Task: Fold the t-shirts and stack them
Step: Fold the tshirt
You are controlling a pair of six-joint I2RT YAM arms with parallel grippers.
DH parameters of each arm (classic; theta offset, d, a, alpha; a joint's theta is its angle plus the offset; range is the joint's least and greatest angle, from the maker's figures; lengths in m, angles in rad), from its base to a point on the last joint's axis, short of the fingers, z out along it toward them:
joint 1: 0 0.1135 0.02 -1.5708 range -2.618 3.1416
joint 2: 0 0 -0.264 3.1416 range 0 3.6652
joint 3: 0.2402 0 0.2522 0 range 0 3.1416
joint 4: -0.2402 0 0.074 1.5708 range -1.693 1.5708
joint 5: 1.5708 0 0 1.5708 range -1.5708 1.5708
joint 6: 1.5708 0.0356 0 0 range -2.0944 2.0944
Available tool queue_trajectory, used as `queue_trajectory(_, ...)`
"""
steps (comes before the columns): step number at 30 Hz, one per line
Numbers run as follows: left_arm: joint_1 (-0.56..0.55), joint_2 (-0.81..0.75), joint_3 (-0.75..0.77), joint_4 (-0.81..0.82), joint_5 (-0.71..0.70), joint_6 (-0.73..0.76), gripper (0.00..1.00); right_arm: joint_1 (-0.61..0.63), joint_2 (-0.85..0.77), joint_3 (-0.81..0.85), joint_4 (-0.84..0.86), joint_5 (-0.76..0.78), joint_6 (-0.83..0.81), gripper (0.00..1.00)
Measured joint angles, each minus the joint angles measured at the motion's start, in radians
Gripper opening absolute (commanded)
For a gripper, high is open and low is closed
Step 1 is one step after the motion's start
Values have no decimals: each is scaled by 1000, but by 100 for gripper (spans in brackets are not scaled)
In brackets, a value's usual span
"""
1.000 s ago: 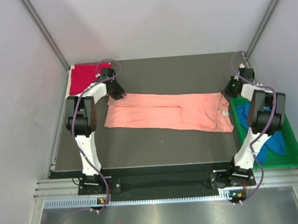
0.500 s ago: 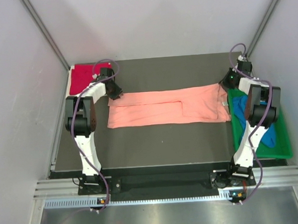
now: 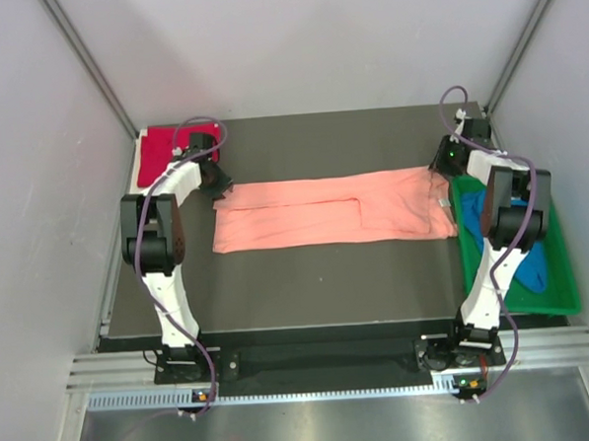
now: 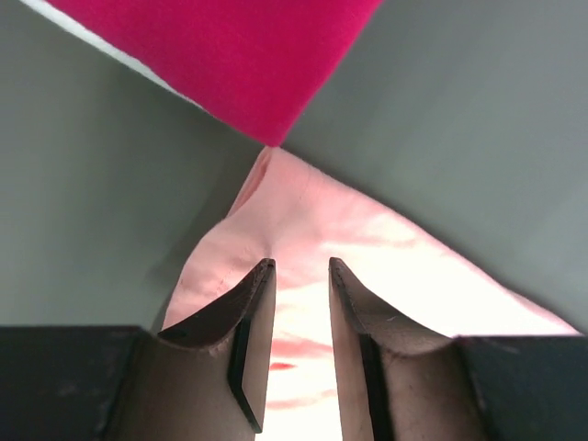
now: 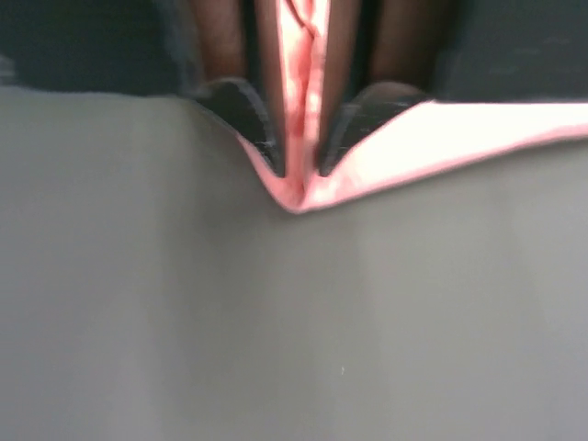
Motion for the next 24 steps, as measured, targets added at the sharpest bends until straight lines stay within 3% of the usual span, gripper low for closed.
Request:
queue_trajectory(1, 0, -8, 0, -4, 2, 5, 36, 1, -6, -2, -11, 3, -20, 29)
queue_trajectory(3, 1, -23, 0, -6, 11, 12, 36, 5, -14, -2, -32, 3, -50, 48)
queue_trajectory(9, 1, -72, 0, -34, 62, 43, 36, 20, -24, 55, -130, 28, -71, 64)
queue_trajectory(11, 0, -95, -8, -34, 96, 55, 36, 32, -35, 80, -160, 55, -50, 78)
queue_trajectory(18, -6, -199, -189, 9, 234, 71, 36, 144, -156, 90, -242, 173, 53, 81)
queue_trajectory(24, -10, -204, -295, 1, 254, 104, 35, 266, -296, 21, -254, 219, 119, 81)
